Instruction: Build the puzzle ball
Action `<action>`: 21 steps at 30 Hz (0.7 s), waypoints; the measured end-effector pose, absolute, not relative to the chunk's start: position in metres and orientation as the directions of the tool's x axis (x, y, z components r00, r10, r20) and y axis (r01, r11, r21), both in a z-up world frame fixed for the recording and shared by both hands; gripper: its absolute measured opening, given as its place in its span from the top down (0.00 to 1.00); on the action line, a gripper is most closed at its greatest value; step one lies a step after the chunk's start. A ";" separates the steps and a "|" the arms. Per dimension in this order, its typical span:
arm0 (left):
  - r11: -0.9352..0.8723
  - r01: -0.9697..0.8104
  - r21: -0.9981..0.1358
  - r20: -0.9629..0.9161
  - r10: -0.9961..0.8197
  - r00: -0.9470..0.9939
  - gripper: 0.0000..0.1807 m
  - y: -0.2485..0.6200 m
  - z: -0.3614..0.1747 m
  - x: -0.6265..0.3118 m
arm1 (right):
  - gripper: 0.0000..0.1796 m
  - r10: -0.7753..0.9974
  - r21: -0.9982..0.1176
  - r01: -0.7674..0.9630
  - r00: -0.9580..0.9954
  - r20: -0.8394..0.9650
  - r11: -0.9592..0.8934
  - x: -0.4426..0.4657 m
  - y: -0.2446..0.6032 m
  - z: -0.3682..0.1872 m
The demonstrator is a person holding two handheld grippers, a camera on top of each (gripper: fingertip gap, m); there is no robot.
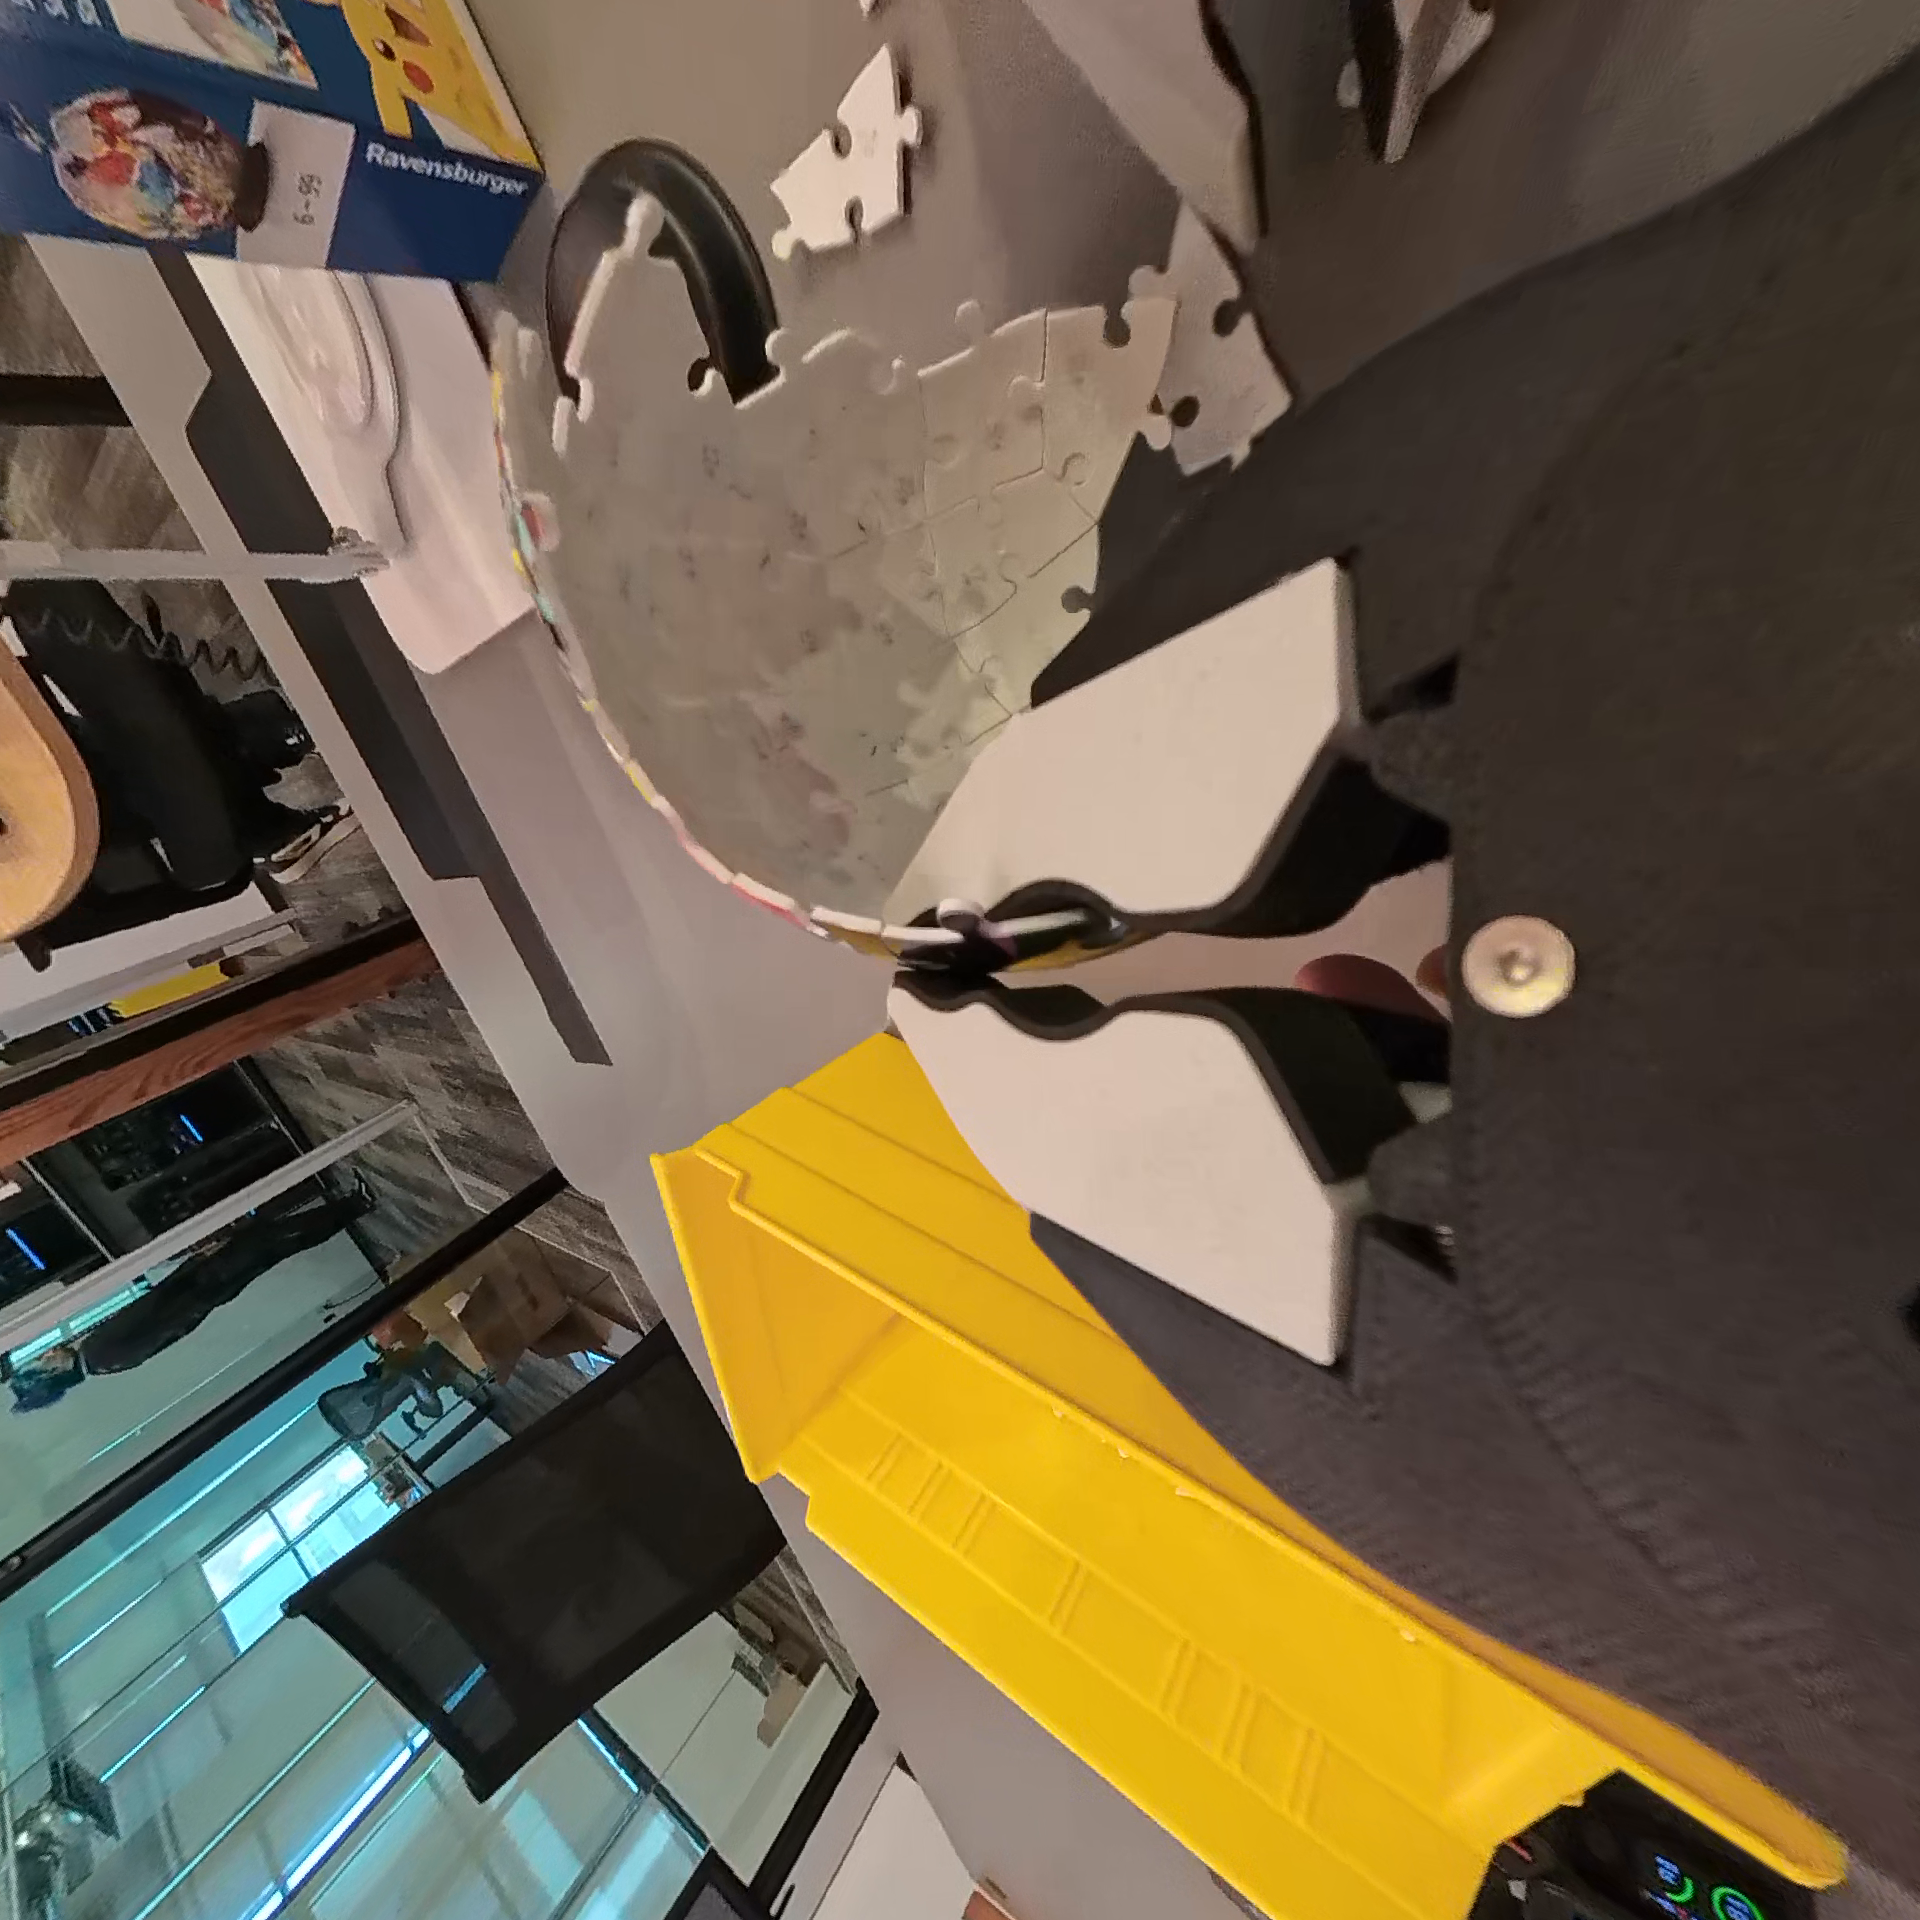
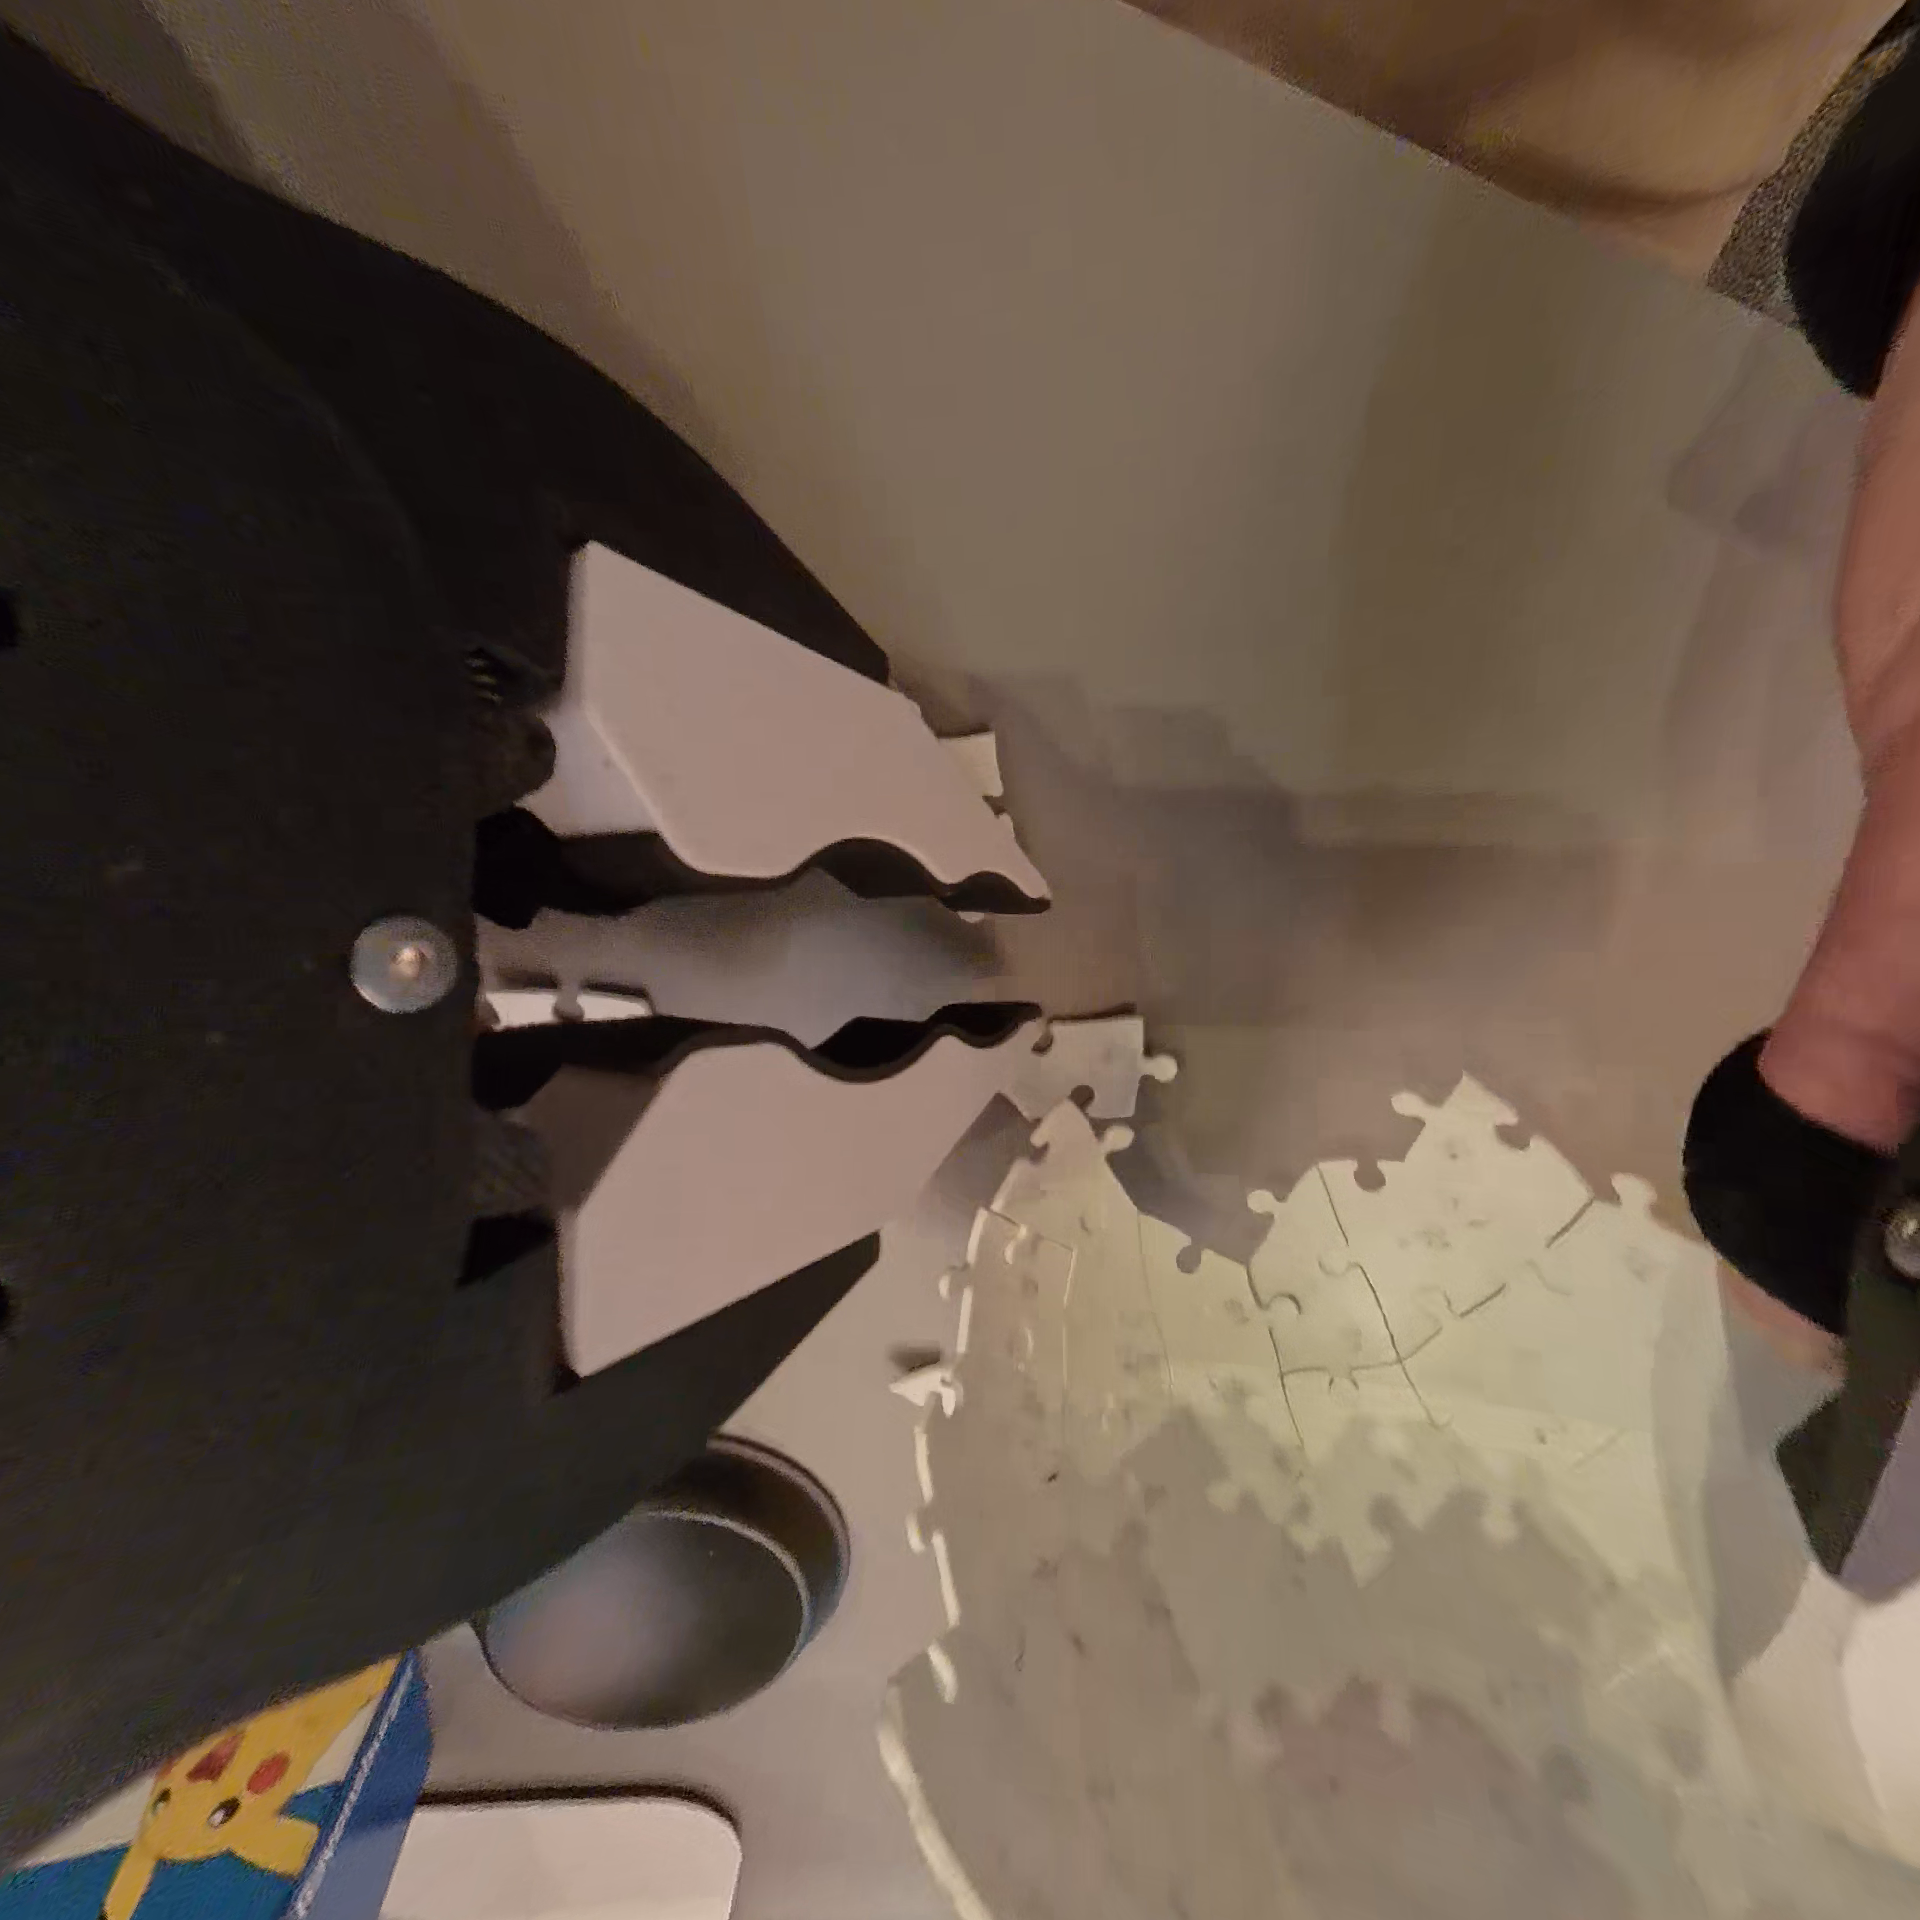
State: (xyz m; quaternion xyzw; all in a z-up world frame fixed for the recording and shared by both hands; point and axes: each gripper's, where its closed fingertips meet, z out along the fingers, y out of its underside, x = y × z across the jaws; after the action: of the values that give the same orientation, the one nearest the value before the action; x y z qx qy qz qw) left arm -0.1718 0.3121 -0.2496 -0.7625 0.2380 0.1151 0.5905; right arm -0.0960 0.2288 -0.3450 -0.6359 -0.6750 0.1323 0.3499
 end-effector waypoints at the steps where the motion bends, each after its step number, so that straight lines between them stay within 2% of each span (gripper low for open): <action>1: -0.194 -0.498 -0.845 -0.455 -0.226 0.861 0.97 0.313 -0.251 -0.173 | 0.92 0.958 -0.622 0.770 0.052 0.283 0.142 -0.097 0.227 -0.347; 21: -0.198 -0.473 -0.859 -0.424 -0.243 0.872 0.98 0.319 -0.259 -0.179 | 0.92 0.976 -0.667 0.745 0.140 0.166 0.006 -0.105 0.230 -0.349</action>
State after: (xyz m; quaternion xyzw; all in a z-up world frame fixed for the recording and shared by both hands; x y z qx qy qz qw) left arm -0.1794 0.3191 -0.2593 -0.7678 0.2331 0.0974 0.5887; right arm -0.1045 0.2302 -0.3491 -0.6821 -0.6309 0.1782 0.3239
